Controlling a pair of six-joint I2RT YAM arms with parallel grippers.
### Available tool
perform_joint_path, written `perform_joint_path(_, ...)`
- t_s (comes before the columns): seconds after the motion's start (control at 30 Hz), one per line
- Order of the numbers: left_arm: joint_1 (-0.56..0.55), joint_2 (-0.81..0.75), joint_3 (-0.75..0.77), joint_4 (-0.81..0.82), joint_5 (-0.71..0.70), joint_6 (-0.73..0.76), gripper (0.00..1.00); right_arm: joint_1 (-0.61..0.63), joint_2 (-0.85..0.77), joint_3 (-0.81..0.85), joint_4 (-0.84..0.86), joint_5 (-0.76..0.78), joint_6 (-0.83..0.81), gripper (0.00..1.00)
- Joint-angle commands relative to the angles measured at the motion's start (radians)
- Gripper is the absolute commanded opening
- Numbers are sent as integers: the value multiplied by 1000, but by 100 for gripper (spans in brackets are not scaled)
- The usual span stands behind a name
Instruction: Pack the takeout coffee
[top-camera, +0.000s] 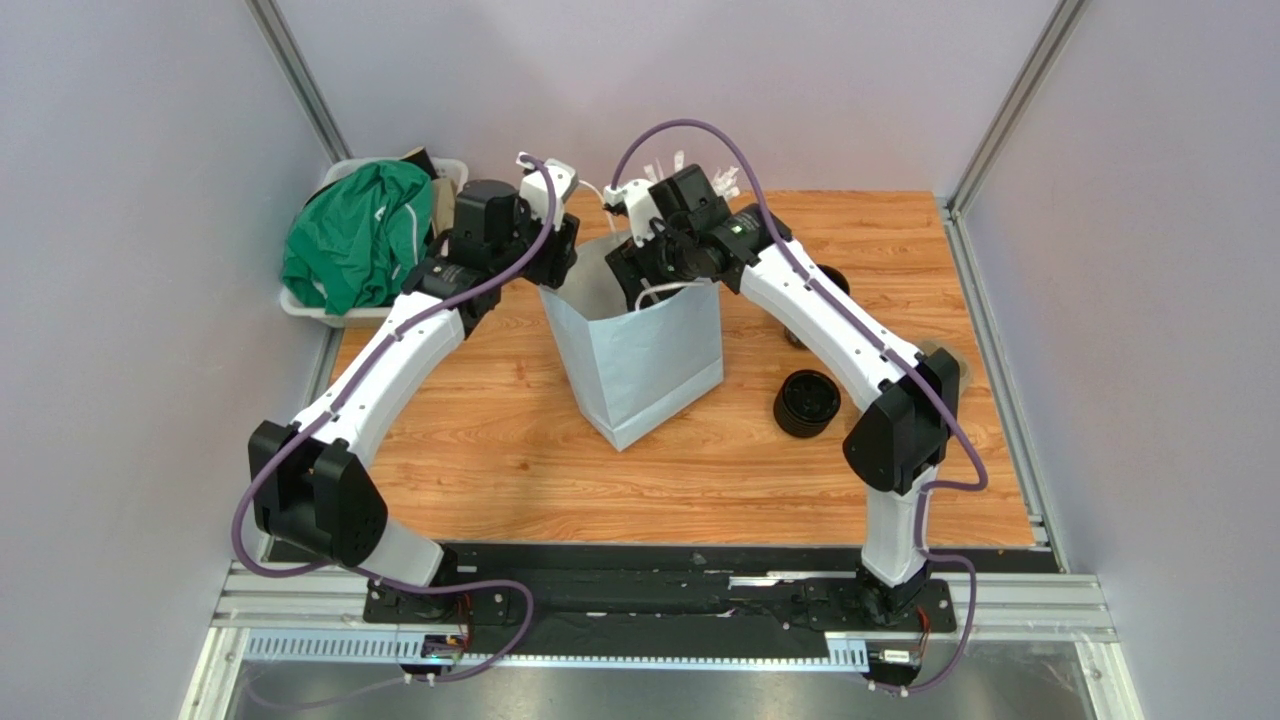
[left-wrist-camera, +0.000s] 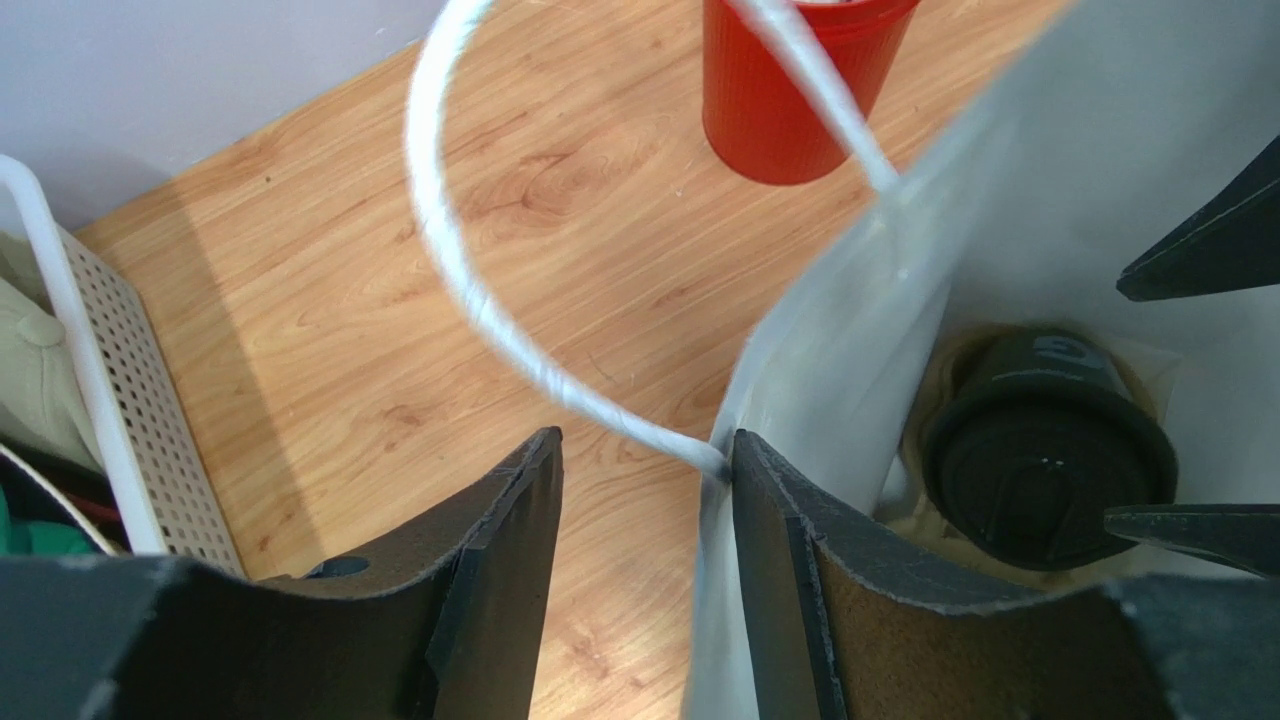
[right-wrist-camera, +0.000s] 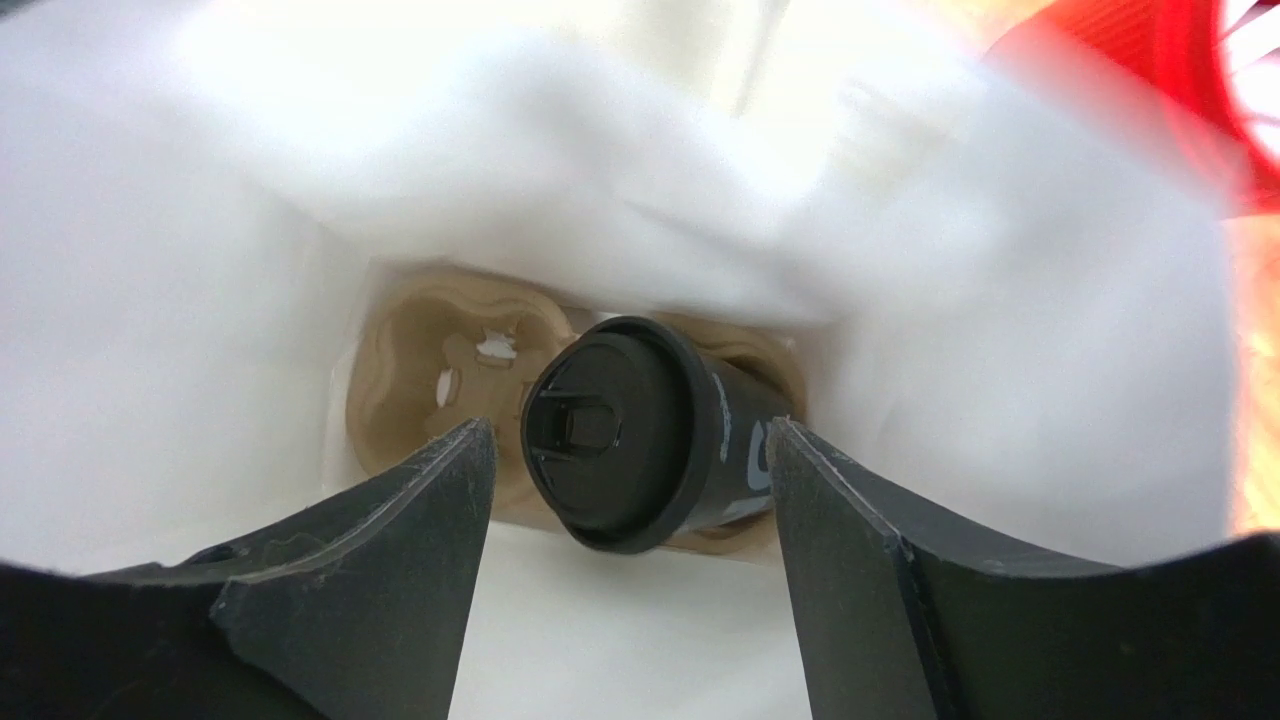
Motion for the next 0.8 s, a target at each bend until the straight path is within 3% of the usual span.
perform_joint_path(0.0, -2, -57, 60, 0, 13, 21, 55, -3, -57, -11, 60, -17, -10, 71)
perform_joint_path(0.4, -4, -69, 89, -47, 145, 56, 61, -6, -164, -12, 154, -14, -20, 72)
perform_joint_path(0.63, -4, -81, 61, -59, 131, 82, 67, -26, -258, 41, 189, -56, 3, 73)
perform_joint_path(0.77, -5, -84, 69, -70, 128, 94, 70, -93, -287, 81, 218, -1, 40, 71)
